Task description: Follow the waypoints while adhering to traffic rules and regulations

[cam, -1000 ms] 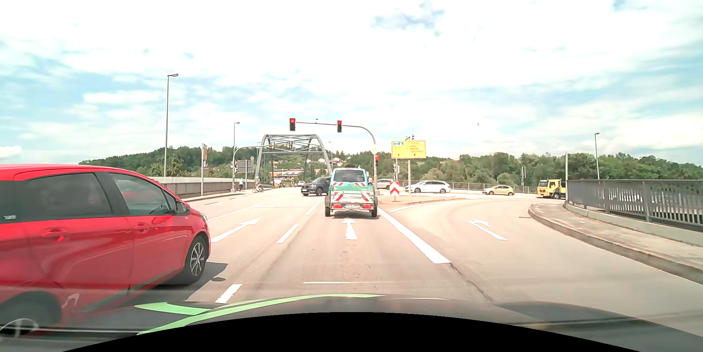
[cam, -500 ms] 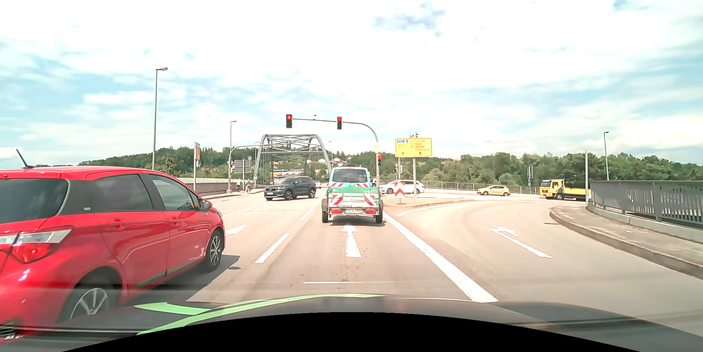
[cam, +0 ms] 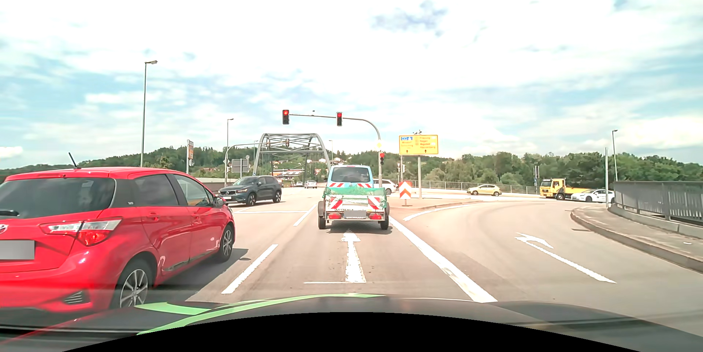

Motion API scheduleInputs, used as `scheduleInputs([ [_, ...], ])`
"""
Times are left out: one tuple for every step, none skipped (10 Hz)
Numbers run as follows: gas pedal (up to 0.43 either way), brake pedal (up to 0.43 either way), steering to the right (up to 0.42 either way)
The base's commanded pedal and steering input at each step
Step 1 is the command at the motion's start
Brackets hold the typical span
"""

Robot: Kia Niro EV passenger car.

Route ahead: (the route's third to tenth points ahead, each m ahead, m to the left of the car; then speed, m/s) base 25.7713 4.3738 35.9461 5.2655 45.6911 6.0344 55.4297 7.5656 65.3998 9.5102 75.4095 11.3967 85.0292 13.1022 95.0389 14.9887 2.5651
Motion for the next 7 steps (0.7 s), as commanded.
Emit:
scheduleInputs([
  [0.000, 0.201, -0.005],
  [0.000, 0.201, -0.005],
  [0.000, 0.201, -0.005],
  [0.000, 0.201, -0.005],
  [0.000, 0.201, -0.005],
  [0.000, 0.201, -0.005],
  [0.000, 0.201, -0.005],
])
